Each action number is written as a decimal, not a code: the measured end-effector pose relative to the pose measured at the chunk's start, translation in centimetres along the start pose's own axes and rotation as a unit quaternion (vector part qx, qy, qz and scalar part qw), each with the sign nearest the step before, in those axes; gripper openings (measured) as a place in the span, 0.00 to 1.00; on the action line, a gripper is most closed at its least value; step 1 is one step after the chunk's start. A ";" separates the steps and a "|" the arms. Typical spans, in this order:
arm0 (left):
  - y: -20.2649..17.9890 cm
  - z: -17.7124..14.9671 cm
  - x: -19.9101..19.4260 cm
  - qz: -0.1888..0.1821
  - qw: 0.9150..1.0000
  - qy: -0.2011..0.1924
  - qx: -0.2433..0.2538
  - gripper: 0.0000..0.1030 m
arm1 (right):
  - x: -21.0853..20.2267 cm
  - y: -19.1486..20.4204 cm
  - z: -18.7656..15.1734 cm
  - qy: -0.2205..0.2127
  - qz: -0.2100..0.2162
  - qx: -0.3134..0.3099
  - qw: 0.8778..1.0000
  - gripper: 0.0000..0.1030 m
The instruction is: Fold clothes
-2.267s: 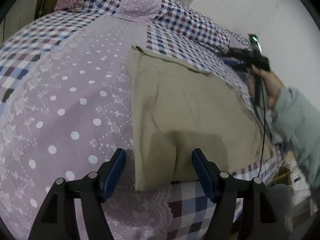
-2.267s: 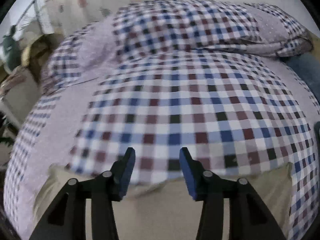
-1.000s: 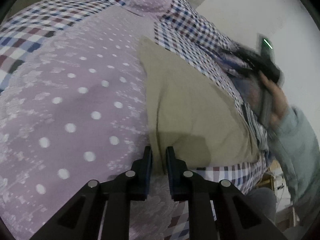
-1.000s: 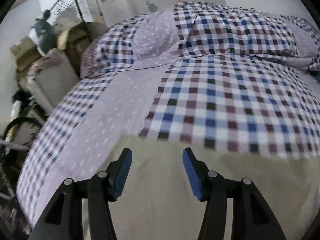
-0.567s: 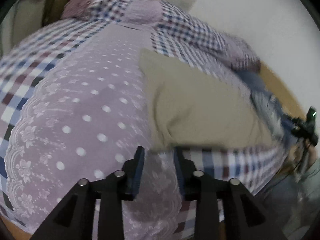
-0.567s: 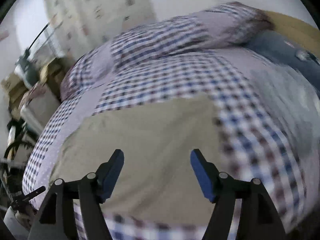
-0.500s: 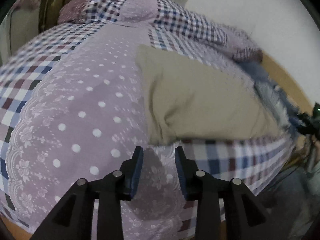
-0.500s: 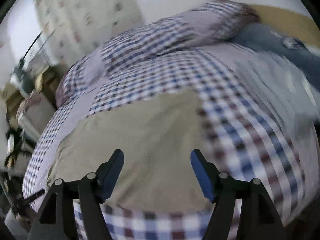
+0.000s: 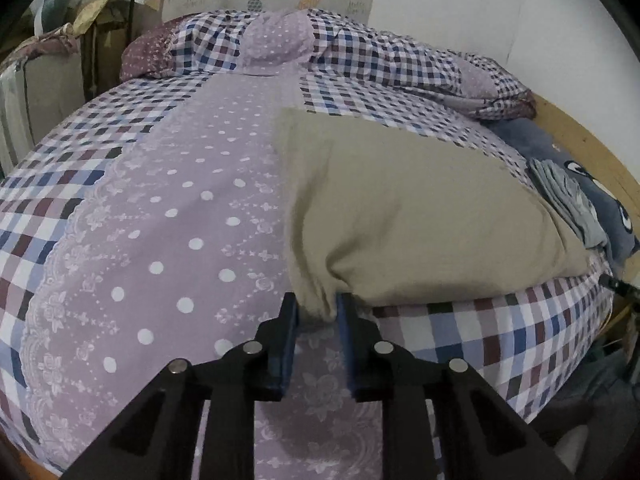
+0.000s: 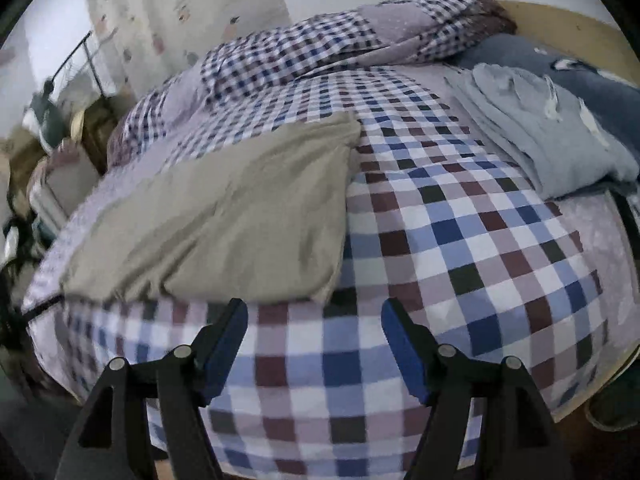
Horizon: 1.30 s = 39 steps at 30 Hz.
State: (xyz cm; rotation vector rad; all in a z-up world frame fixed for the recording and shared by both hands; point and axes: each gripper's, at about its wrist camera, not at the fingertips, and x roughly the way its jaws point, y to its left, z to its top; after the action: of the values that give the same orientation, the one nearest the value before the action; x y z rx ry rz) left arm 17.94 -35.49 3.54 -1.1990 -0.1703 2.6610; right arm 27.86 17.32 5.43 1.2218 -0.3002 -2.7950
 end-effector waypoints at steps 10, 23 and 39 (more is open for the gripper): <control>0.1 0.5 0.7 0.009 1.000 0.001 -0.018 0.09 | 2.2 -0.2 -0.1 0.002 -0.004 -0.055 0.998 0.59; 1.1 1.3 -1.8 0.030 0.996 -0.058 -0.058 0.04 | 3.0 0.4 0.6 -0.022 -0.098 -0.116 0.988 0.00; 6.3 -1.0 -2.1 0.049 0.977 -0.017 -0.207 0.11 | 2.8 -3.1 0.5 0.007 -0.054 -0.016 0.998 0.15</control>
State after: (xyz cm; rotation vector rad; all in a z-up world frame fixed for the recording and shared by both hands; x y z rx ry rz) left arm 19.13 -42.08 3.20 -1.3027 -0.7185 2.8206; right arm 25.57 20.05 3.10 1.2867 -0.1936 -2.8695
